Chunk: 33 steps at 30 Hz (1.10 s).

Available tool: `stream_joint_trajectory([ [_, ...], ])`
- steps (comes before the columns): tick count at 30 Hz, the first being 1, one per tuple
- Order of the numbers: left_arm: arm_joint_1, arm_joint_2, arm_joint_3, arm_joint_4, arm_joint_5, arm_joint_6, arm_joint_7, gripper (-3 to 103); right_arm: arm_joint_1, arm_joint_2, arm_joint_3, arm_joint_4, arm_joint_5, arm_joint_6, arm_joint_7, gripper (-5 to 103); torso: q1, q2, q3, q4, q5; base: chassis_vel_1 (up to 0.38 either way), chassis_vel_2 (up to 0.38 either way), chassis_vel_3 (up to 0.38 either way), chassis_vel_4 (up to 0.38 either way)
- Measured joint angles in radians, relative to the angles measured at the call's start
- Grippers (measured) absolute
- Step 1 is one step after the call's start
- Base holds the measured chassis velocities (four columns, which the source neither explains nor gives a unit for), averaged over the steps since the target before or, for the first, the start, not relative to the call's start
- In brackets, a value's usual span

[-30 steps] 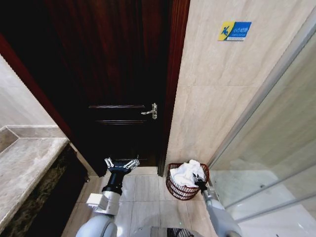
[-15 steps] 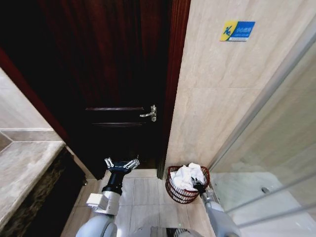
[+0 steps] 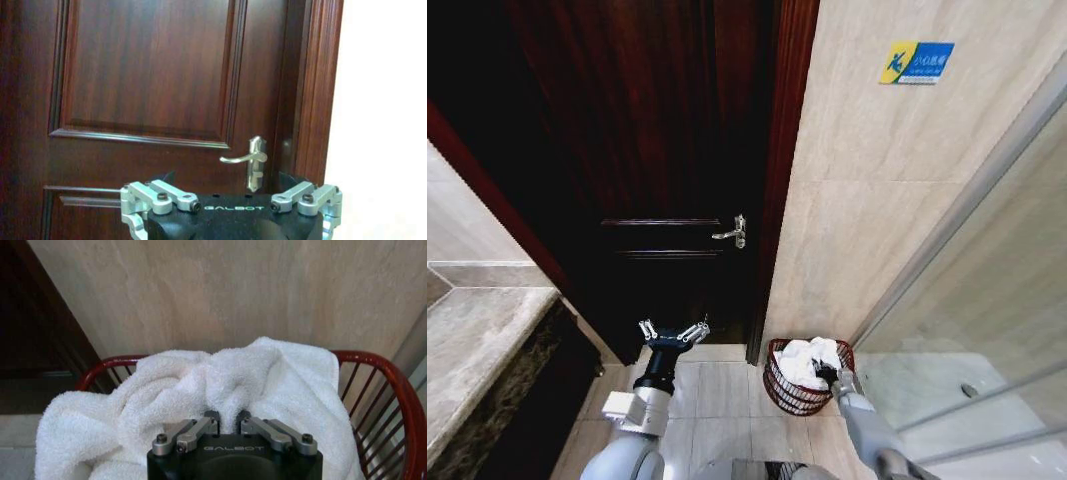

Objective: Discard the used towel into the hamper.

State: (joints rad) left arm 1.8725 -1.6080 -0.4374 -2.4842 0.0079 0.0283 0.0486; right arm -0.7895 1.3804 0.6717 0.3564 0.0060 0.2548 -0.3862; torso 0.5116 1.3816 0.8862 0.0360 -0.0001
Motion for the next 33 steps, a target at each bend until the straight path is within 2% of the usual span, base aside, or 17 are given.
stream_joint_trajectory([
  [8,0.0,0.0,0.0,0.0,0.0,0.0,0.0,100,0.002,0.002,0.002,-0.024,0.007,-0.03,0.011,14,0.0,0.0,0.0,0.0002,0.0001,-0.047,0.05,0.049,-0.048],
  [11,0.0,0.0,0.0,0.0,0.0,0.0,0.0,100,-0.006,0.004,0.002,-0.038,-0.016,-0.064,0.018,14,0.001,0.0,0.0,0.0002,-0.0001,-0.08,0.066,0.064,-0.071],
  [16,0.0,0.0,0.0,0.0,0.0,0.0,0.0,100,0.004,0.003,0.003,-0.082,-0.036,-0.08,0.026,14,0.001,0.0,0.0,0.0002,0.0002,-0.022,0.025,0.02,-0.024],
  [24,0.0,0.0,0.0,0.0,0.0,0.0,0.0,100,0.034,0.003,0.001,-0.106,-0.035,-0.116,0.079,14,0.0,0.0,0.0,0.0001,0.0002,0.0,0.0,0.0,0.0],
  [28,0.0,0.0,0.0,0.0,0.0,0.0,0.0,100,0.068,-0.008,0.002,-0.116,0.01,-0.198,0.1,14,0.0,0.0,0.0,0.0003,0.0001,0.0,0.0,0.0,0.0],
  [29,0.0,0.0,0.0,0.0,0.0,0.0,0.0,100,0.068,-0.008,0.002,-0.116,0.01,-0.198,0.1,14,0.0,0.0,0.0,0.0003,0.0001,0.0,0.0,0.0,0.0],
  [32,0.0,0.0,0.0,0.0,0.0,0.0,0.0,100,0.076,-0.013,0.007,-0.121,0.109,-0.271,0.085,14,0.0,0.0,0.0,0.0,-0.0002,0.0,0.0,0.0,0.0],
  [33,0.0,0.0,0.0,0.0,0.0,0.0,0.0,100,0.076,-0.013,0.007,-0.121,0.109,-0.271,0.085,14,0.0,0.0,0.0,0.0,-0.0002,0.0,0.0,0.0,0.0],
])
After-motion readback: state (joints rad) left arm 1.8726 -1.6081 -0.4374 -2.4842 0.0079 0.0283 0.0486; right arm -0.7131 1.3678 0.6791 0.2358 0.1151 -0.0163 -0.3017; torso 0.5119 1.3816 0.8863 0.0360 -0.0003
